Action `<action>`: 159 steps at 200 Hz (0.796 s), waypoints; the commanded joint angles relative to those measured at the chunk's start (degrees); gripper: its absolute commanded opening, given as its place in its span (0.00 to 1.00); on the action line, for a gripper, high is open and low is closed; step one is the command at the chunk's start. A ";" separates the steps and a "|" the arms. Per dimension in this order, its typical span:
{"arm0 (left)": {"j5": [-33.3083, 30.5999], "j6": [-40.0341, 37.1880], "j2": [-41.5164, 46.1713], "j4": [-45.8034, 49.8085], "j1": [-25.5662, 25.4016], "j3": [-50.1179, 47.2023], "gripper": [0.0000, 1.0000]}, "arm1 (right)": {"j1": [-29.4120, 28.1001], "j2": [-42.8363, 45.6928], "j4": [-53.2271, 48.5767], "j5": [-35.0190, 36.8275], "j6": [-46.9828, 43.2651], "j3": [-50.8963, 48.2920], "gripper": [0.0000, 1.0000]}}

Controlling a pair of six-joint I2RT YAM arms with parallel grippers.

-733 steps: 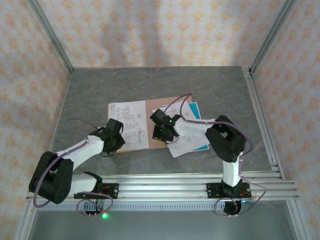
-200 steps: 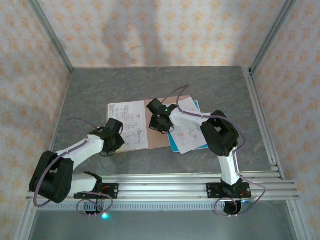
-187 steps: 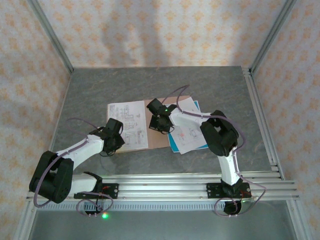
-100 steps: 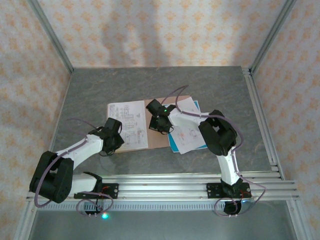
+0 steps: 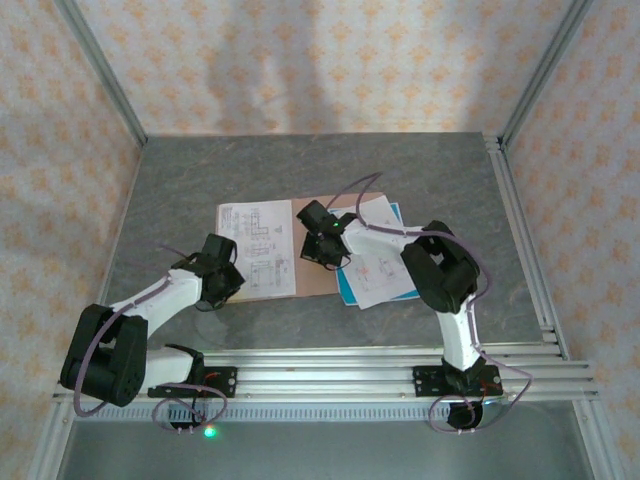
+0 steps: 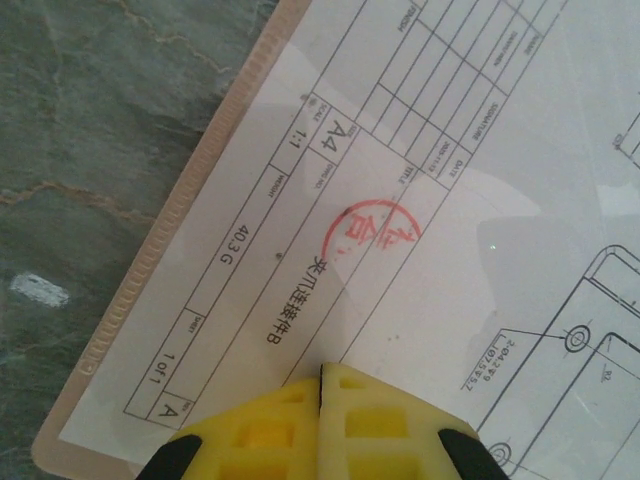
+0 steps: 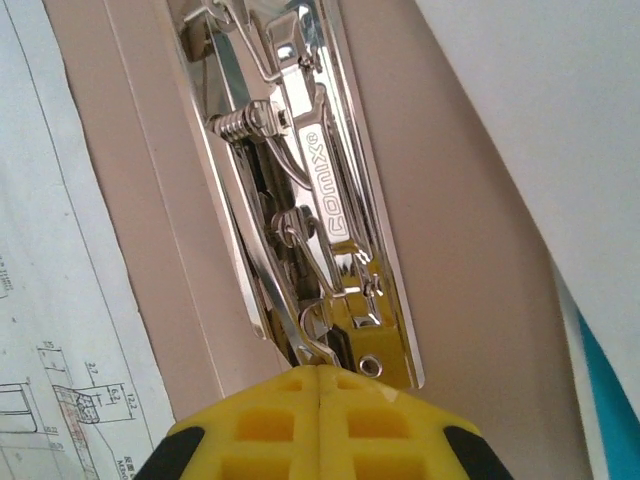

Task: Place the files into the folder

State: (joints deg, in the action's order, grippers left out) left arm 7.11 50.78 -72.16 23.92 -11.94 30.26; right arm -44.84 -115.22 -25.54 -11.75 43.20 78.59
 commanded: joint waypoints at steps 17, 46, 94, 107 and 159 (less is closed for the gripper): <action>-3.69 0.71 -0.24 6.07 1.29 -2.58 0.00 | 3.36 3.65 -11.19 10.41 -4.63 -1.30 0.04; -3.27 0.81 -0.01 5.53 1.30 -3.09 0.00 | 3.27 9.83 -9.02 10.98 -6.06 -1.39 0.07; -2.78 0.64 0.07 5.25 1.28 -2.78 0.00 | 1.90 12.43 -8.76 9.95 -6.37 1.16 0.08; -2.67 0.64 0.09 5.26 1.28 -2.50 0.00 | 1.34 12.47 -8.28 9.68 -5.65 0.96 0.08; -2.98 -1.21 0.31 6.75 1.26 -0.64 0.00 | 1.42 15.84 -4.02 7.88 -2.89 -4.32 0.08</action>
State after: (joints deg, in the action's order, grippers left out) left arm 6.76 51.03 -71.33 24.03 -11.20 29.69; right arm -43.68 -102.98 -30.79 -4.73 38.87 76.66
